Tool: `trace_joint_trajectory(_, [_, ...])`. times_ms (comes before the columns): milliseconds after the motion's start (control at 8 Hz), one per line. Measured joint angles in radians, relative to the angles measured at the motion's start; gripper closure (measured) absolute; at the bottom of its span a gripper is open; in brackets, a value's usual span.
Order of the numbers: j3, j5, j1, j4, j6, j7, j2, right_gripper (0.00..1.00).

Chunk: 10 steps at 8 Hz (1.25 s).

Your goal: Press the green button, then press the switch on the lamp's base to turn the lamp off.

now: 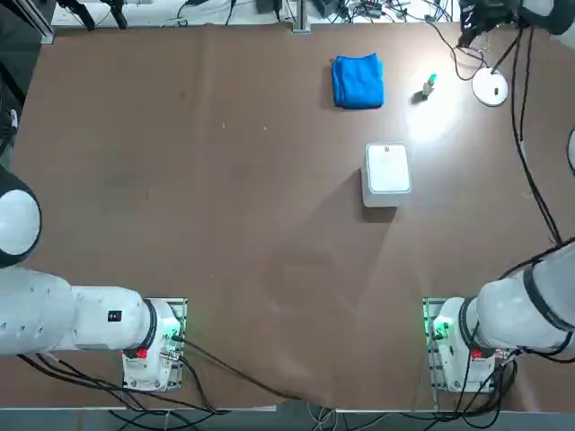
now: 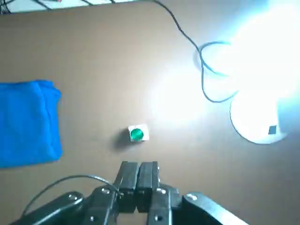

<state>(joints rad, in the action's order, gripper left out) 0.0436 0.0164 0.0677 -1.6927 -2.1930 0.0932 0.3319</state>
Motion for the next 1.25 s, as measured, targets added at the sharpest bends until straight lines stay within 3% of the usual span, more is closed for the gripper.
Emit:
trace_joint_trajectory(250, [0.003, 0.0, -0.003, -0.001, -0.136, 0.037, 0.081, 0.99])
trace_joint_trajectory(625, [0.005, 0.0, -0.004, -0.002, -0.253, 0.046, 0.188, 0.99])
trace_joint_trajectory(1250, [0.009, 0.0, -0.005, -0.068, -0.316, 0.046, 0.21, 0.99])
